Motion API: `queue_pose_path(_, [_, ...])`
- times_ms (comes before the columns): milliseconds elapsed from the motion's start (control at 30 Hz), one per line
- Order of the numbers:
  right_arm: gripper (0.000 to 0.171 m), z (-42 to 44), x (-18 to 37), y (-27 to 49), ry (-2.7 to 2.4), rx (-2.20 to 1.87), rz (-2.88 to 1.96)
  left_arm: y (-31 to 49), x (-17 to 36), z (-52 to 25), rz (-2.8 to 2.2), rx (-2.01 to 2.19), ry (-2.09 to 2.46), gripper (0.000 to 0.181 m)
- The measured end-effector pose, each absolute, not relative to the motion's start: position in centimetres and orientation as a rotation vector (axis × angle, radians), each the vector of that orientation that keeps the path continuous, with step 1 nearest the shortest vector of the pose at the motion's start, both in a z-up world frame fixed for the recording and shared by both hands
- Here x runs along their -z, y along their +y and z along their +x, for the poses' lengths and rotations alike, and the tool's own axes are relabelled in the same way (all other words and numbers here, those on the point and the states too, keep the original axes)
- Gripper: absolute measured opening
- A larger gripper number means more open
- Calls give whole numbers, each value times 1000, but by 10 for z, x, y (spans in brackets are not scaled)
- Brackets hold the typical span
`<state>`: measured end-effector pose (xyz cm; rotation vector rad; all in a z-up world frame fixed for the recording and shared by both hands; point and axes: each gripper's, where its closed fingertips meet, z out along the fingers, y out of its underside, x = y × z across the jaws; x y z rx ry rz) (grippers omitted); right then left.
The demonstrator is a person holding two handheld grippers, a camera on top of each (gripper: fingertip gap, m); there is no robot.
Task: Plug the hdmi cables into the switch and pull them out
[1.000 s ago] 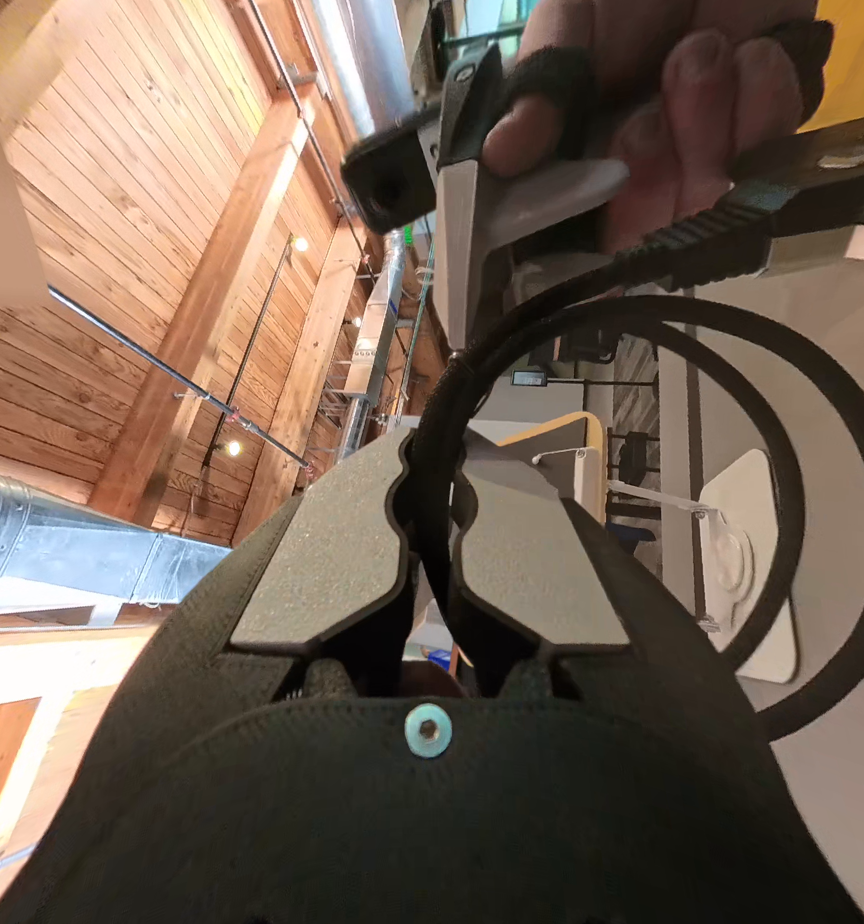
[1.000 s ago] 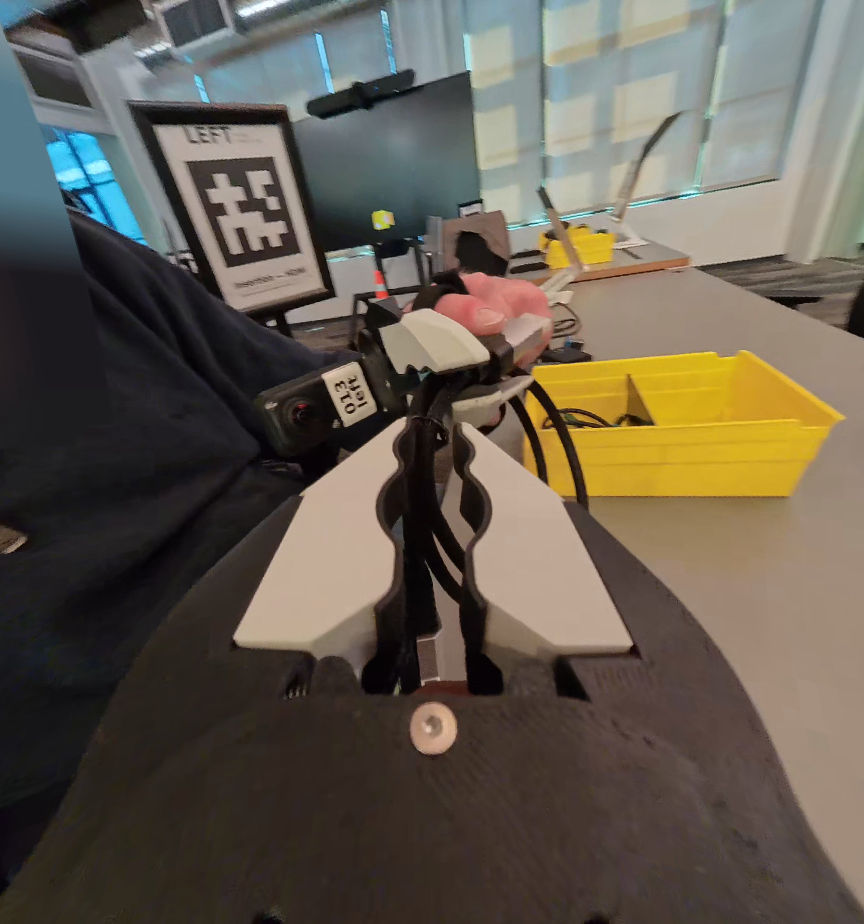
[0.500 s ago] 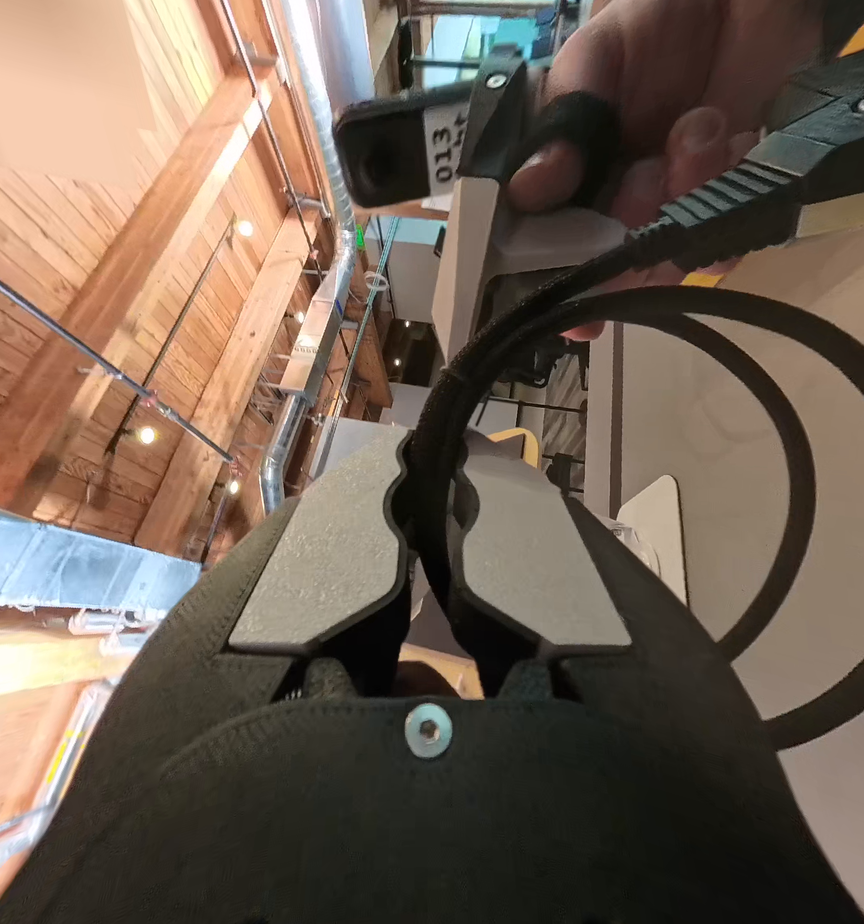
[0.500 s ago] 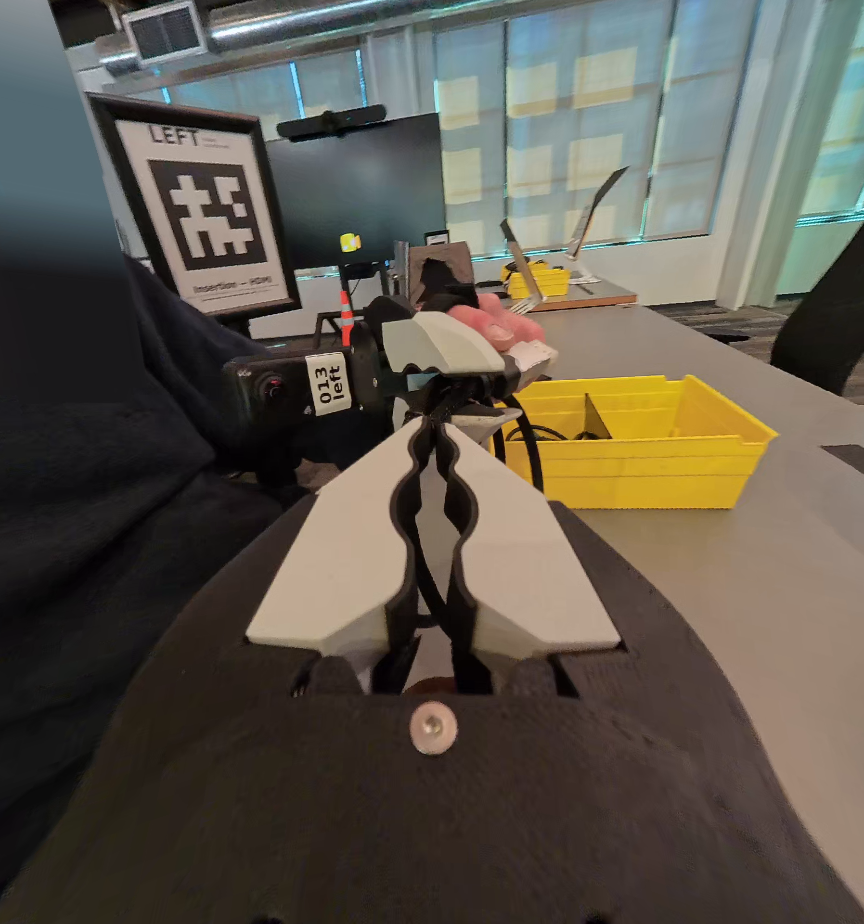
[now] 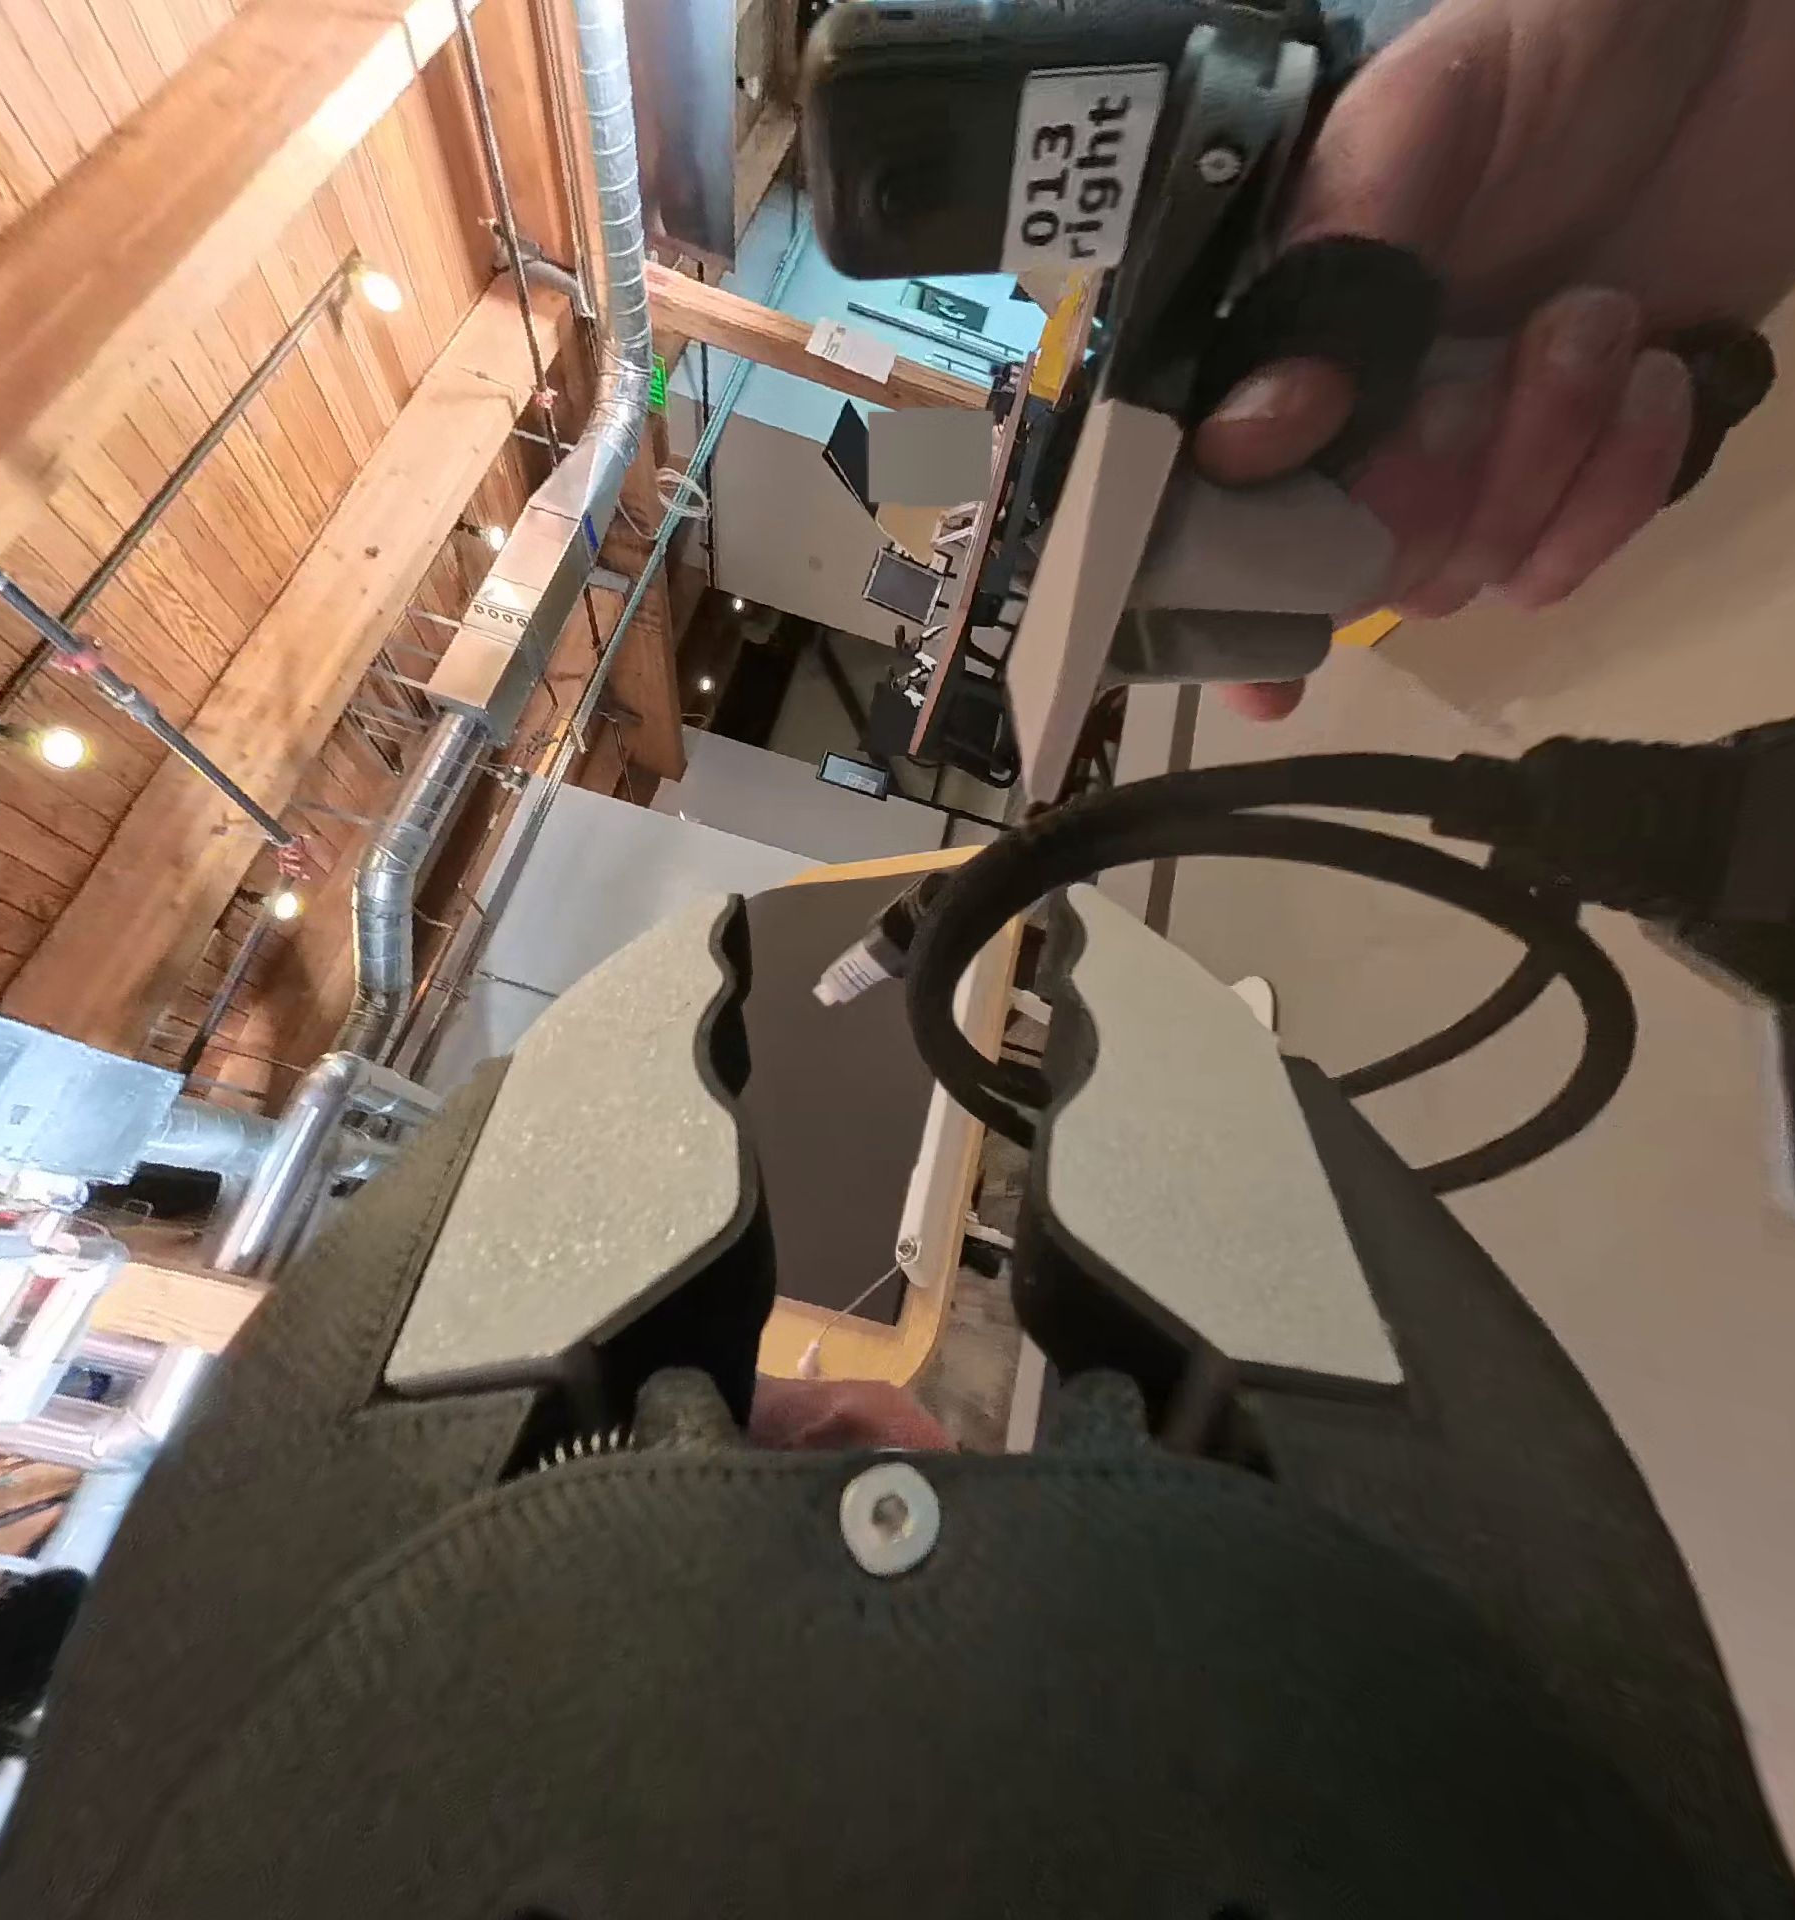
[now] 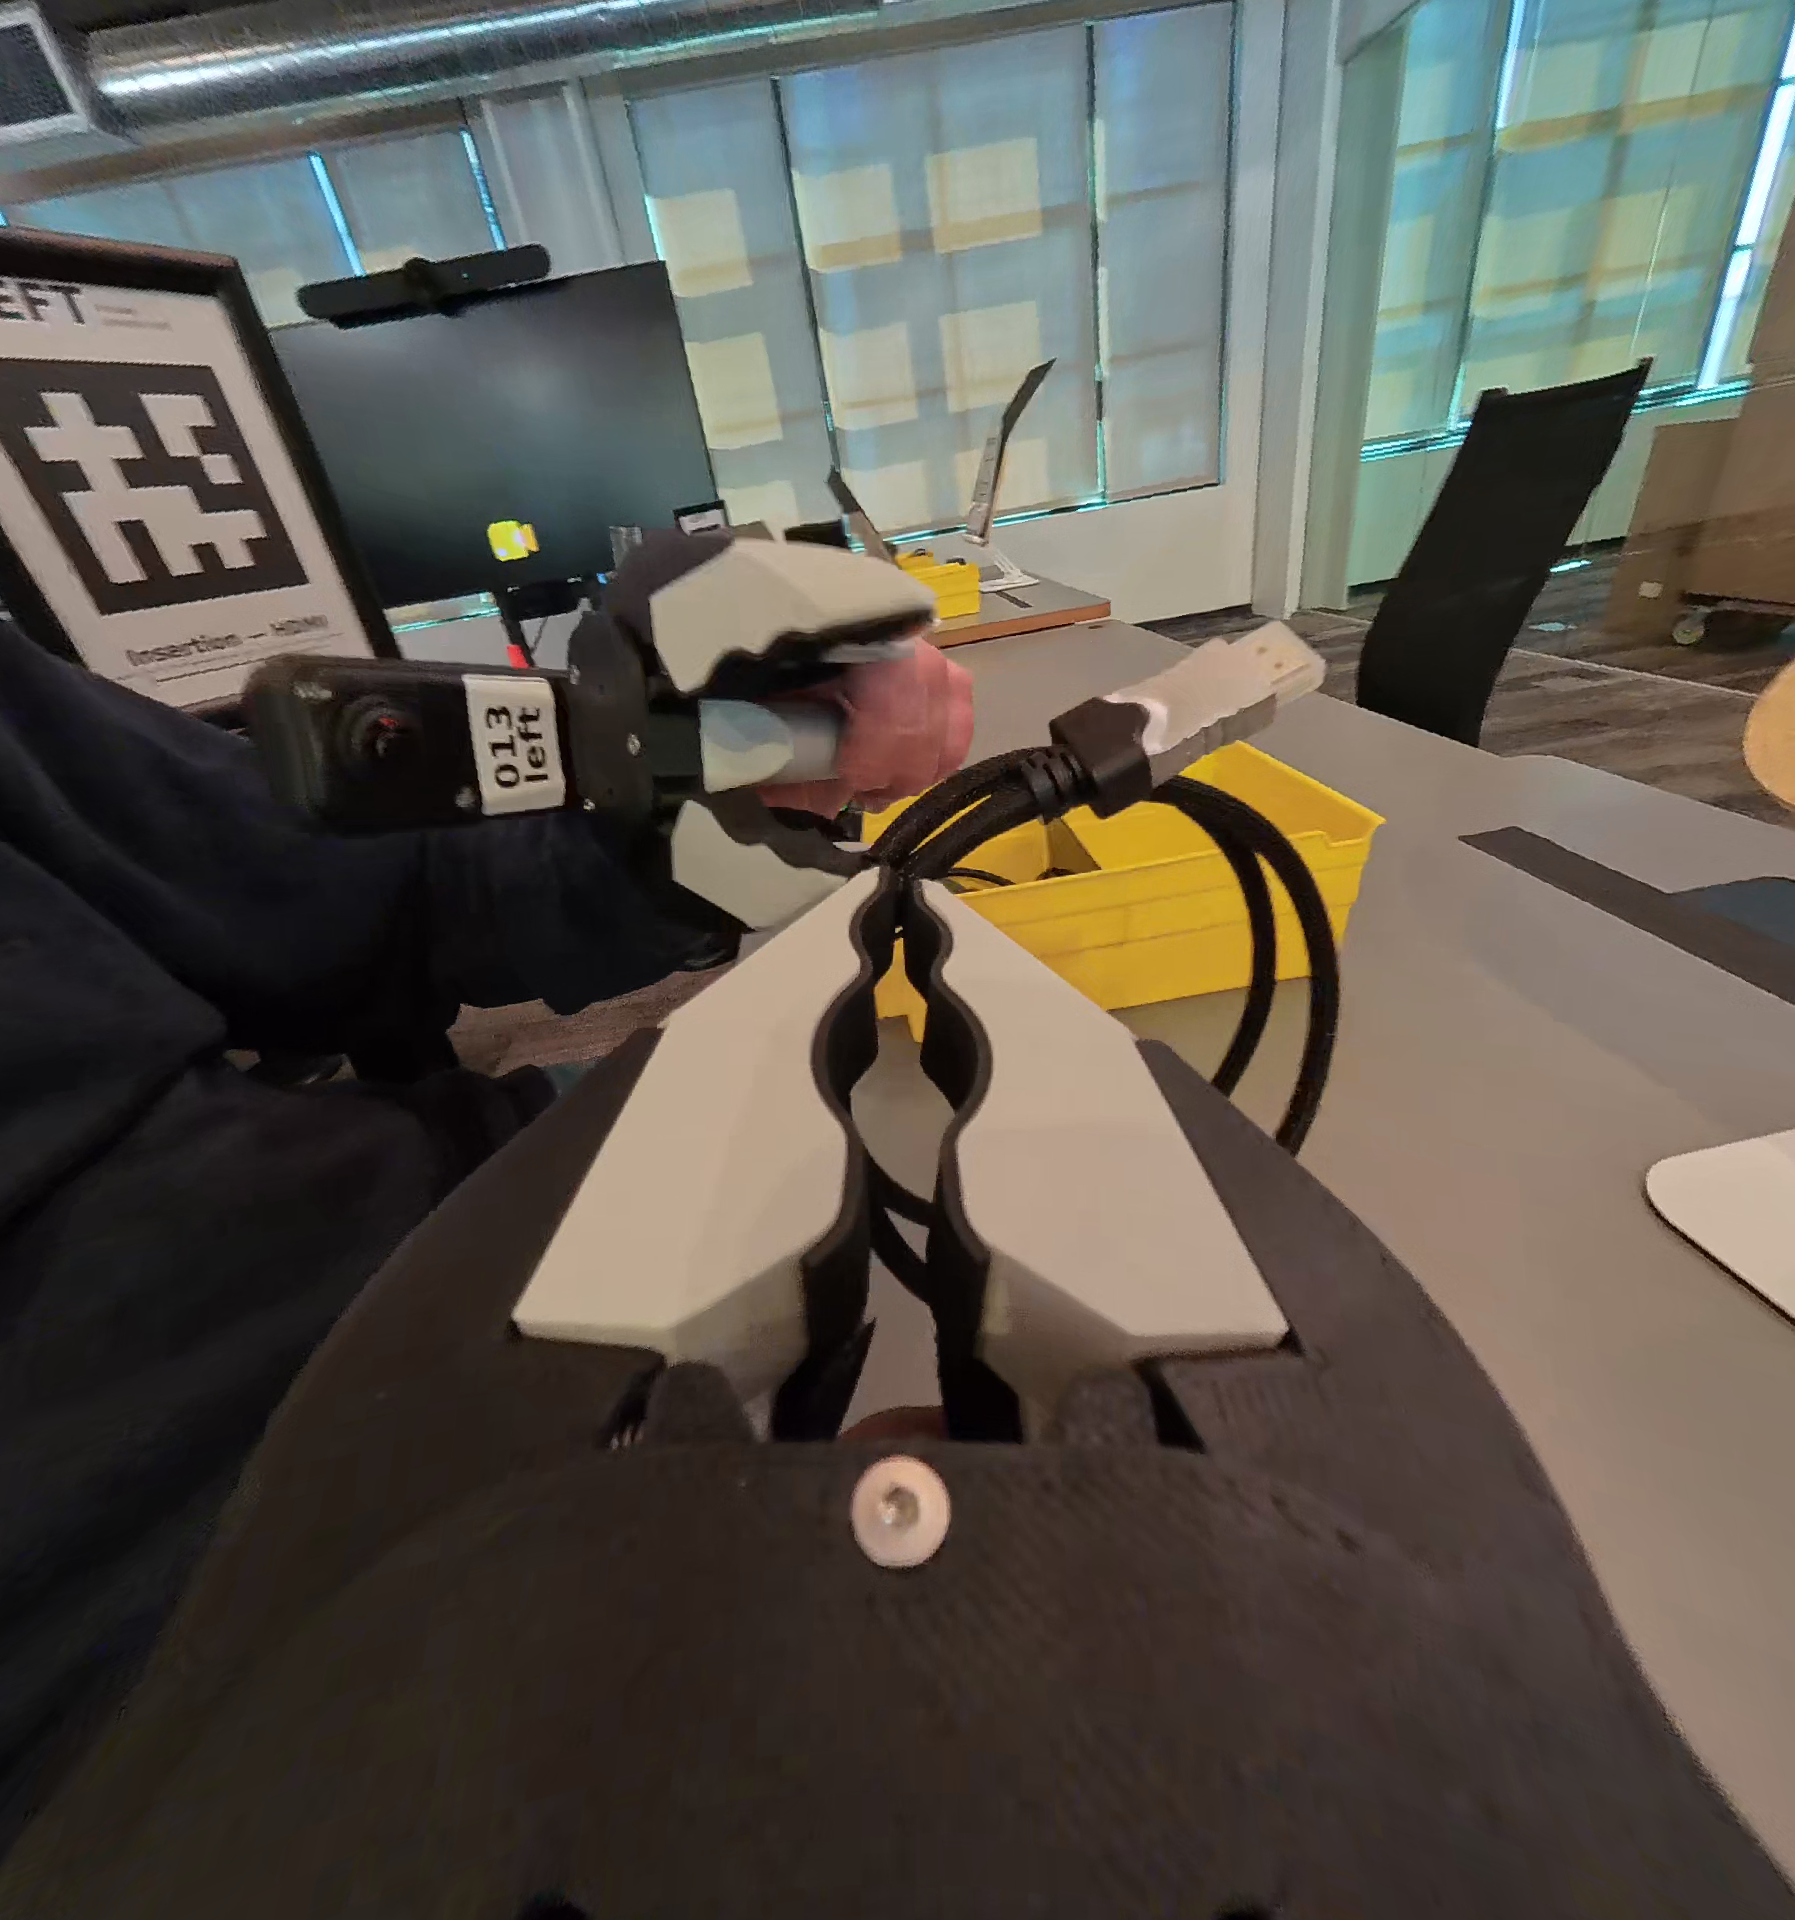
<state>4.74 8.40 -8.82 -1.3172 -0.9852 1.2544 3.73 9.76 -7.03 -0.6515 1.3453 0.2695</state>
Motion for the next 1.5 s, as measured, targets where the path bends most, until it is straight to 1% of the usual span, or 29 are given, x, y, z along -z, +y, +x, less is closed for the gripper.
queue_pose_path(67, [0, 45, 88, 79, -1006, -1266, -1316, 98, 76, 41, -630, -338, 1381, 47])
queue_pose_path(167, [0, 44, 87, 78, -1004, -1262, -1328, 96, 85, 44, -571, -445, 1432, 27])
queue_pose_path(200, [0, 44, 86, 77, -1004, -1262, -1332, 95, 86, 44, -569, -443, 1435, 23])
queue_pose_path(333, [0, 42, 87, 71, -1053, -1232, -1334, 96, 88, 44, -589, -433, 1455, 18])
queue_pose_path(433, [0, 39, 89, 68, -1120, -1108, -1320, 96, 95, 43, -620, -404, 1492, 13])
queue_pose_path(500, [0, 39, 83, 66, -1110, -1123, -1312, 94, 91, 43, -628, -359, 1460, 12])
queue_pose_path(600, [0, 39, 81, 64, -1098, -1184, -1322, 93, 77, 42, -594, -394, 1393, 39])
queue_pose_path(633, [0, 37, 81, 62, -1099, -1217, -1322, 90, 78, 44, -568, -411, 1408, 40])
queue_pose_path(767, [0, 28, 86, 57, -1114, -1262, -1328, 85, 93, 51, -523, -490, 1483, 24])
queue_pose_path(833, [0, 29, 86, 58, -1109, -1252, -1326, 89, 92, 49, -564, -464, 1464, 11])
queue_pose_path(900, [0, 28, 84, 57, -1114, -1233, -1310, 89, 92, 49, -605, -401, 1460, 9])
queue_pose_path(1033, [0, 28, 84, 58, -1163, -1078, -1267, 89, 94, 49, -698, -281, 1474, 7])
queue_pose_path(1167, [0, 26, 81, 61, -1249, -735, -1178, 88, 96, 48, -811, -69, 1469, 7])
queue_pose_path(1300, [0, 28, 74, 57, -1381, -114, -859, 87, 97, 45, -929, 140, 1468, 7])
queue_pose_path(1367, [0, 38, 69, 59, -1404, 118, -779, 97, 94, 32, -1029, 267, 1417, 7])
queue_pose_path(1433, [0, 44, 59, 56, -1378, 67, -781, 96, 88, 26, -1069, 375, 1409, 7])
queue_pose_path(1500, [0, 44, 50, 54, -1319, -129, -843, 89, 83, 32, -1026, 327, 1446, 7])
